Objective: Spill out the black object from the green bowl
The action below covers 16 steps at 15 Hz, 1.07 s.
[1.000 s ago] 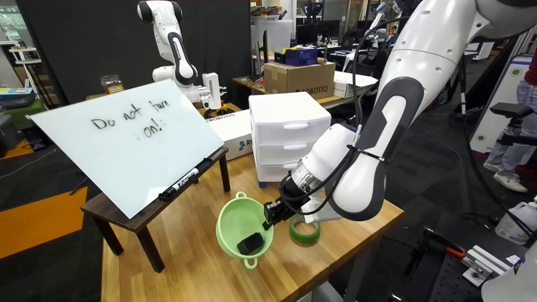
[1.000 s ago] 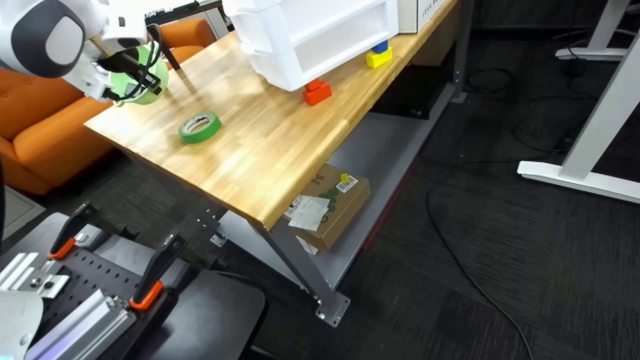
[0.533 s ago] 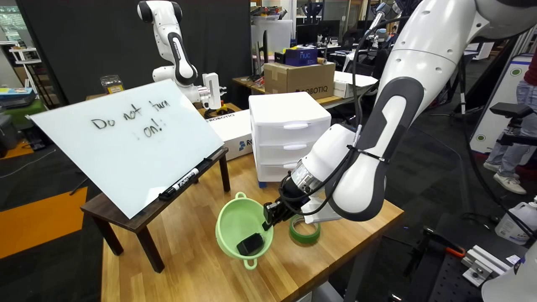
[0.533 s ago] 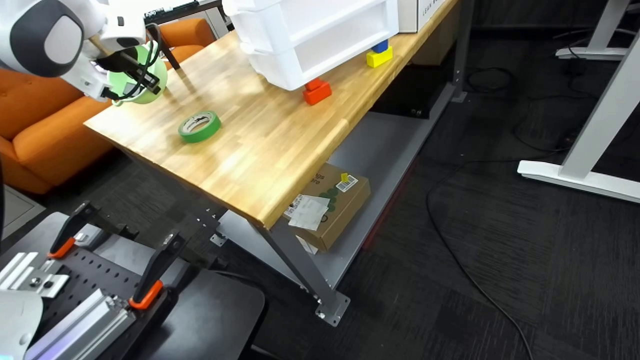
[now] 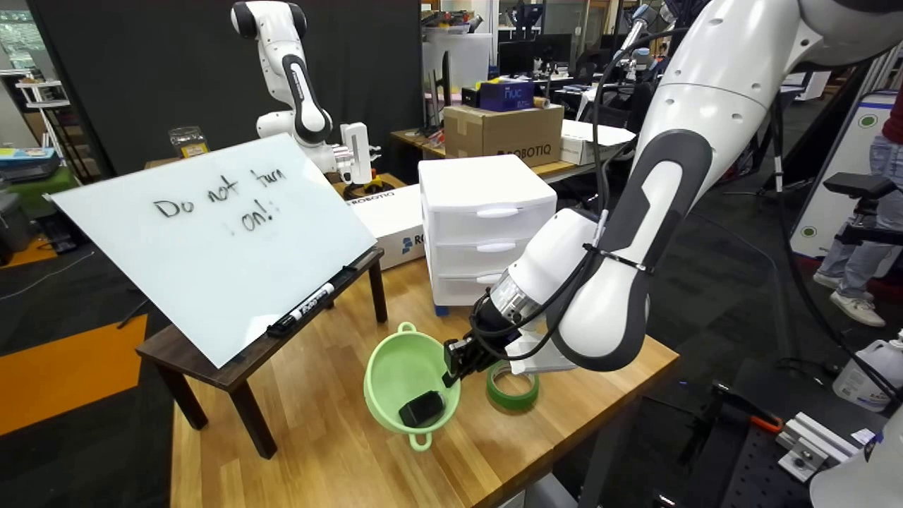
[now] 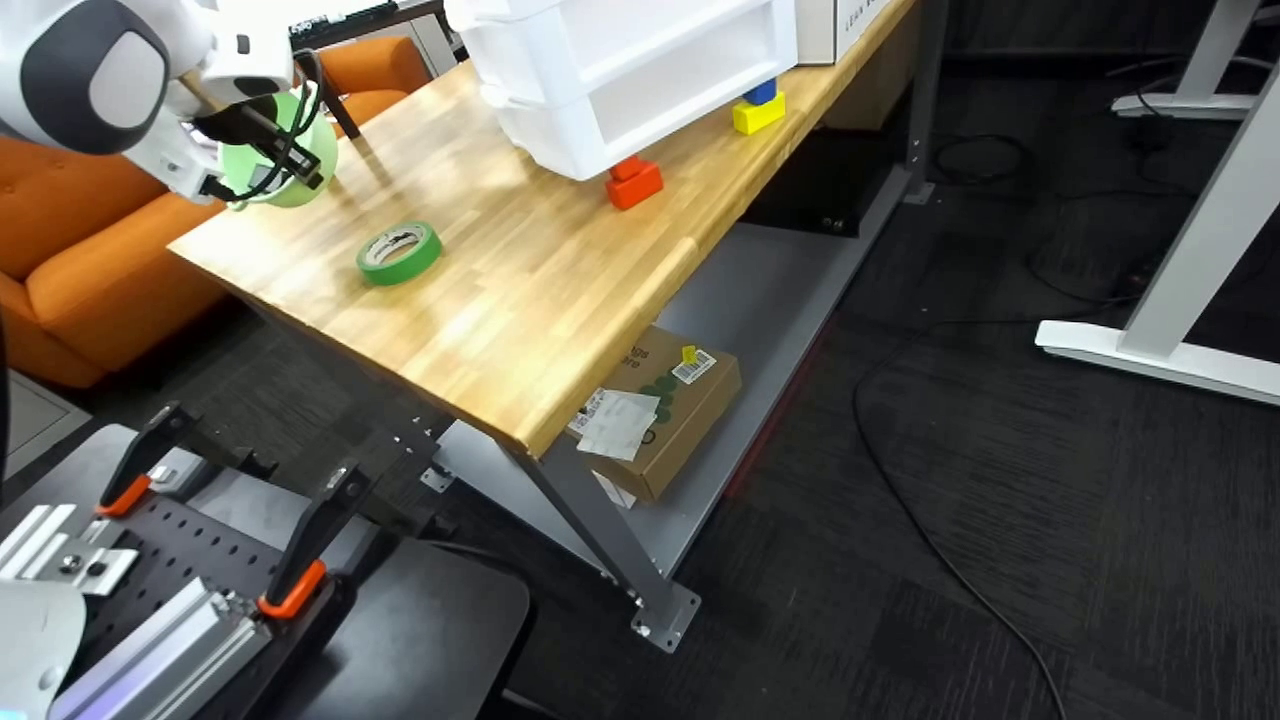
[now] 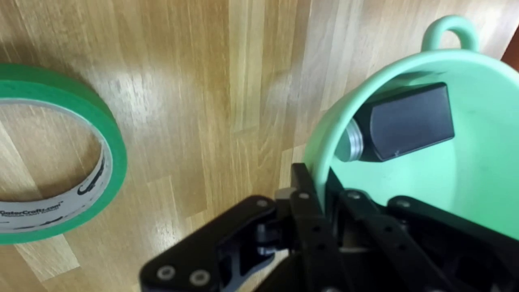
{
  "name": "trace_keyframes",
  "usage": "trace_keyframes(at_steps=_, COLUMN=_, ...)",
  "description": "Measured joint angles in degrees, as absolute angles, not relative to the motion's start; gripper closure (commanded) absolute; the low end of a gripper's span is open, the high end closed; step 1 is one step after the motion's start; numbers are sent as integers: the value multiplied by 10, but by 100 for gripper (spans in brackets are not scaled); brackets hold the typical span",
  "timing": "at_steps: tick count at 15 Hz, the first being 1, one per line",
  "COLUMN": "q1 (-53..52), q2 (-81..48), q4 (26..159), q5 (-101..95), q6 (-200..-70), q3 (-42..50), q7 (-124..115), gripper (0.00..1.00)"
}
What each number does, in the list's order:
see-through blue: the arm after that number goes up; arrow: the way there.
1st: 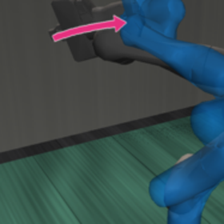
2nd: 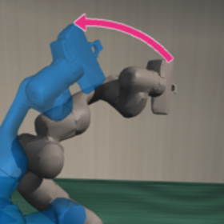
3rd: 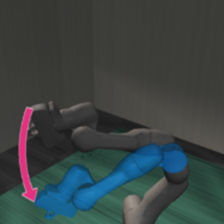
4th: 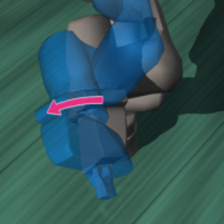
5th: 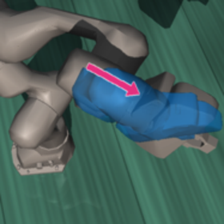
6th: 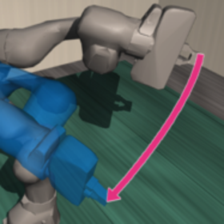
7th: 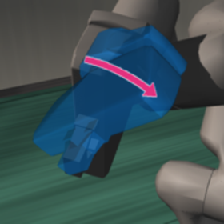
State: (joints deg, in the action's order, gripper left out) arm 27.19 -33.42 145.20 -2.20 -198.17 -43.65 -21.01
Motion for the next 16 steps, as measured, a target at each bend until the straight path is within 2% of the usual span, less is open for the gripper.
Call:
trace_keyframes(at_steps=8, q1=324, q2=-335, q4=1477, q5=32, q6=-1980, q3=-435, q7=-305, gripper=98)
trace_keyframes(at_steps=16, q1=328, q2=-376, q4=1508, q5=53, q6=-1979, q3=-432, q7=-356, gripper=98)
